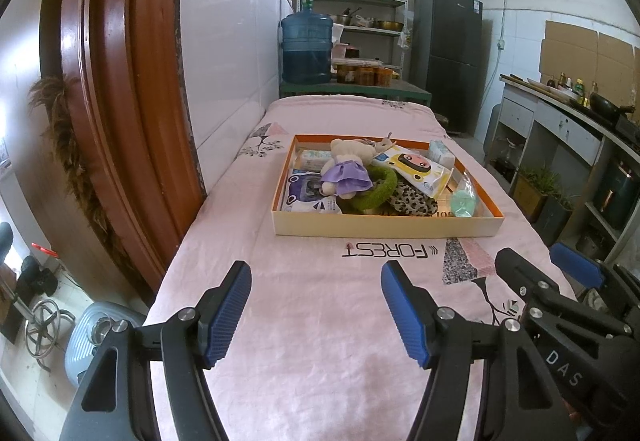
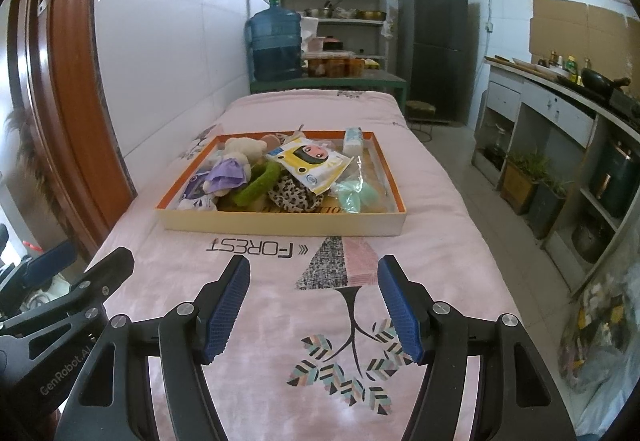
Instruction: Organize soft objects
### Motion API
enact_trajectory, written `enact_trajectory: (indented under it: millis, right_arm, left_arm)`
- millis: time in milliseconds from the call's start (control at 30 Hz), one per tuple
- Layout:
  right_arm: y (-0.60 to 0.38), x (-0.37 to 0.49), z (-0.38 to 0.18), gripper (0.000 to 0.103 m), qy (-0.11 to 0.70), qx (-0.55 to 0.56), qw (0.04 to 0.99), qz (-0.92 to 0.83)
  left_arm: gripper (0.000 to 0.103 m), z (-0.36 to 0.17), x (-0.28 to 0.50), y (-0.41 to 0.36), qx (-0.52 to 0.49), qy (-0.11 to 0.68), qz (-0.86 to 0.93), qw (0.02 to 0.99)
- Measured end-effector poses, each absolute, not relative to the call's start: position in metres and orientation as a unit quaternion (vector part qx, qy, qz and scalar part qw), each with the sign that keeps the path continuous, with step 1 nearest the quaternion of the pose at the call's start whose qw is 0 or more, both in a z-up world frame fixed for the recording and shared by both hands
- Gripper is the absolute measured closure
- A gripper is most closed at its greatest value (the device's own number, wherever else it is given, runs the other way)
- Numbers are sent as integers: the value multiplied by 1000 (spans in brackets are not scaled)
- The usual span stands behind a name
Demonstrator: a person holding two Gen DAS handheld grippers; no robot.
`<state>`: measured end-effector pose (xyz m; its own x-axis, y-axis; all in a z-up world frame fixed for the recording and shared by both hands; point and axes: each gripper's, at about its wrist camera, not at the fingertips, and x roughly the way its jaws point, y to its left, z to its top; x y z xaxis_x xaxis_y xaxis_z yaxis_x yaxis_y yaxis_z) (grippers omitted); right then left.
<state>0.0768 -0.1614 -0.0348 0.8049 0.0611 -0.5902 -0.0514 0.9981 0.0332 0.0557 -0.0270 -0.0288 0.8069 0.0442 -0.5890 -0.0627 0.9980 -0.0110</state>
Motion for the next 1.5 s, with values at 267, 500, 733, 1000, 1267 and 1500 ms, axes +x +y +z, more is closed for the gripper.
enact_trajectory:
  millis: [267,500,733,1000,1267,1500]
  right_arm:
    - [-162,77,-36,35,315,8,949,31]
    - [-162,77,-36,35,315,7,949,31]
    - [-162,77,-36,35,314,7,949,31]
    - [-161,75,-38,35,311,4,950,29]
    - [-160,74,-37,35,313,3,949,30]
    - [-160,74,-37,35,313,4,949,30]
  left_arm:
    - [35,-30,56,-26,-15,311,28,950]
    - [36,-32,56,-27,-16,311,28,950]
    - [36,-32,56,-26,-16,312,28,950]
    - [36,-34,56,-26,-18,312,28,950]
    - [36,-35,56,-26,-18,312,28,949]
    - [36,-36,55,-27,-19,313,28,949]
